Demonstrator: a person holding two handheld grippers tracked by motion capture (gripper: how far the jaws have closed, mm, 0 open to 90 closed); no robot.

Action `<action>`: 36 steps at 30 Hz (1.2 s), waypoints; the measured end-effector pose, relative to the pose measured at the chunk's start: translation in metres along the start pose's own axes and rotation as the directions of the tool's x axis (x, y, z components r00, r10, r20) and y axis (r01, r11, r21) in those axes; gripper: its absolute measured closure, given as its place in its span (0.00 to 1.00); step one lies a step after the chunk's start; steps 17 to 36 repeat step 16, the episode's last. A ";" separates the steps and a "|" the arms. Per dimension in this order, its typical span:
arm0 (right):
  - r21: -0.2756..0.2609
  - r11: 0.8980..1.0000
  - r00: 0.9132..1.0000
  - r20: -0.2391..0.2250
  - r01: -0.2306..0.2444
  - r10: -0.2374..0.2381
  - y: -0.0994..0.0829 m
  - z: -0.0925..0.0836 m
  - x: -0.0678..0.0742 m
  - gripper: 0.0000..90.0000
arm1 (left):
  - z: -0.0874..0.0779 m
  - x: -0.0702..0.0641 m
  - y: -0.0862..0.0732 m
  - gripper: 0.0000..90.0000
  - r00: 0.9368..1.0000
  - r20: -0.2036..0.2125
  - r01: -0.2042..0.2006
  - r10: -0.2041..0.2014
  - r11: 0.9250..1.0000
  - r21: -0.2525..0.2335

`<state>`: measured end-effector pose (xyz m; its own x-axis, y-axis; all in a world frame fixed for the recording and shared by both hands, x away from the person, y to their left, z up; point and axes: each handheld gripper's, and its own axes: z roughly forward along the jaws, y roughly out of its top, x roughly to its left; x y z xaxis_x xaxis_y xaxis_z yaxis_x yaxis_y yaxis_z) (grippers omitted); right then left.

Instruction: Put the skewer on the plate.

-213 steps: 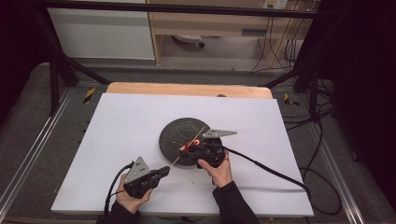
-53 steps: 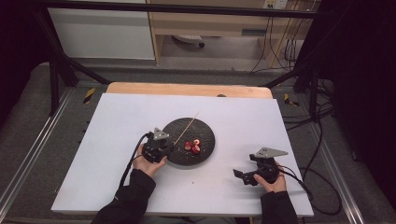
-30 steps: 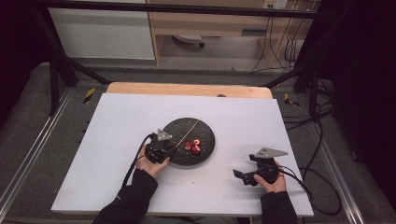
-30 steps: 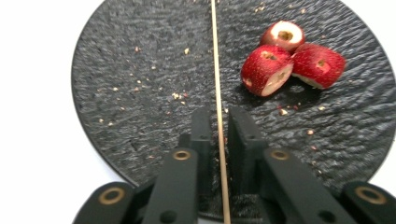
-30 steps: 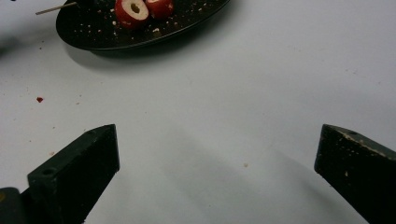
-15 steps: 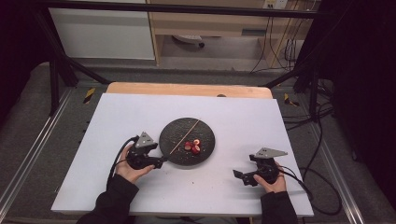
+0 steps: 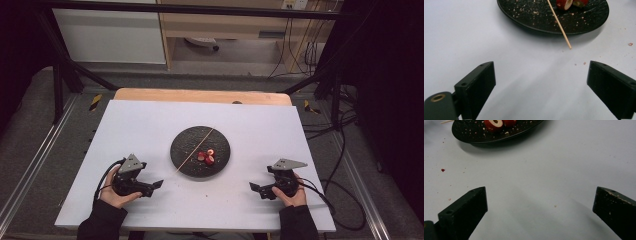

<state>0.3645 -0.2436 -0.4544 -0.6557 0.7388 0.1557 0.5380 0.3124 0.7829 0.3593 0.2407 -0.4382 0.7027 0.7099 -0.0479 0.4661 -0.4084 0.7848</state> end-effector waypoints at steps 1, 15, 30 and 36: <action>0.000 1.000 1.000 0.000 0.000 0.000 0.000 0.000 0.000 0.01 | -0.001 0.001 -0.003 0.07 1.000 0.000 0.003 -0.003 1.000 -0.002; 0.011 1.000 1.000 -0.003 0.007 -0.007 -0.001 0.001 0.001 0.01 | -0.010 0.012 -0.023 0.07 0.999 -0.023 0.034 -0.034 0.999 -0.006; 0.012 1.000 1.000 -0.003 0.011 -0.011 -0.001 0.002 0.001 0.01 | -0.010 0.012 -0.023 0.07 0.999 -0.023 0.032 -0.032 0.999 -0.002; 0.012 1.000 1.000 -0.003 0.011 -0.011 -0.001 0.002 0.001 0.01 | -0.010 0.012 -0.023 0.07 0.999 -0.023 0.032 -0.032 0.999 -0.002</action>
